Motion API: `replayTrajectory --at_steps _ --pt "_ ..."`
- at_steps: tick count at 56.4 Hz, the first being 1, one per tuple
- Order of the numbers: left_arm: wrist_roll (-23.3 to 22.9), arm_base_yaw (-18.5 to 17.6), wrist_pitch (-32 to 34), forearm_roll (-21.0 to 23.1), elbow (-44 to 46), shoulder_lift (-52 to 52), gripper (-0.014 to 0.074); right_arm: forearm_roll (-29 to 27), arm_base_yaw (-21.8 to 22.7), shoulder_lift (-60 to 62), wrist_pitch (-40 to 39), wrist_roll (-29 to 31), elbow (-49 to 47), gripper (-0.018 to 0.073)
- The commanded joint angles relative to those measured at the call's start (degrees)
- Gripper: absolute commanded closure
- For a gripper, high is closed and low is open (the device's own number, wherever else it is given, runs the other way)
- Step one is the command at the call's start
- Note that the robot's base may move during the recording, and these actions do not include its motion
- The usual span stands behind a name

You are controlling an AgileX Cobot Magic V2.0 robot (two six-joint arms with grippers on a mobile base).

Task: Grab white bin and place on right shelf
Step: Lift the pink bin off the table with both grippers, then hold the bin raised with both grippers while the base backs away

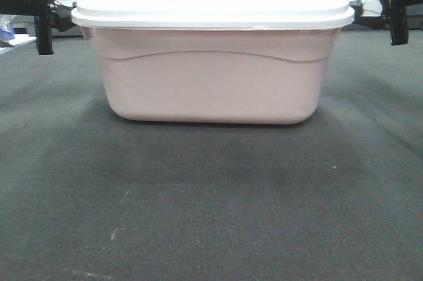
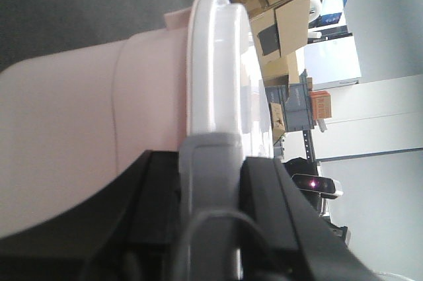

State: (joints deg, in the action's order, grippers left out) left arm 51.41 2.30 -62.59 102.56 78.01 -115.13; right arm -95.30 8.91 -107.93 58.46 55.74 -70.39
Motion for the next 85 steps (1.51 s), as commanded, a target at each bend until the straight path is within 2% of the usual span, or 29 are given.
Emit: replayTrajectory --at_steps 1,16,32,57,74,85 --pt "1.35 -0.72 -6.5 2.65 1.73 3.04 0.0715 -3.53 -0.4 3.0 7.36 1.01 -1.92 0.0501" --pt "1.35 -0.81 -13.68 2.46 4.86 3.64 0.0715 -12.52 -0.4 3.4 17.81 3.52 -1.92 0.0501" --pt "1.35 -0.81 -14.3 1.46 8.53 9.22 0.0715 -12.94 -0.4 10.42 17.75 3.57 -1.92 0.0501" --pt "1.35 -0.85 -14.3 1.37 8.64 22.45 0.0715 -14.19 -0.4 26.21 17.7 3.57 -1.92 0.0501" --pt "1.35 -4.71 -14.3 3.16 8.64 28.98 0.0715 -14.19 -0.4 34.48 17.27 3.52 -1.92 0.0501" --pt "1.35 -6.25 -14.19 4.14 8.64 29.57 0.0715 -14.19 -0.4 38.04 16.74 3.52 -1.92 0.0501"
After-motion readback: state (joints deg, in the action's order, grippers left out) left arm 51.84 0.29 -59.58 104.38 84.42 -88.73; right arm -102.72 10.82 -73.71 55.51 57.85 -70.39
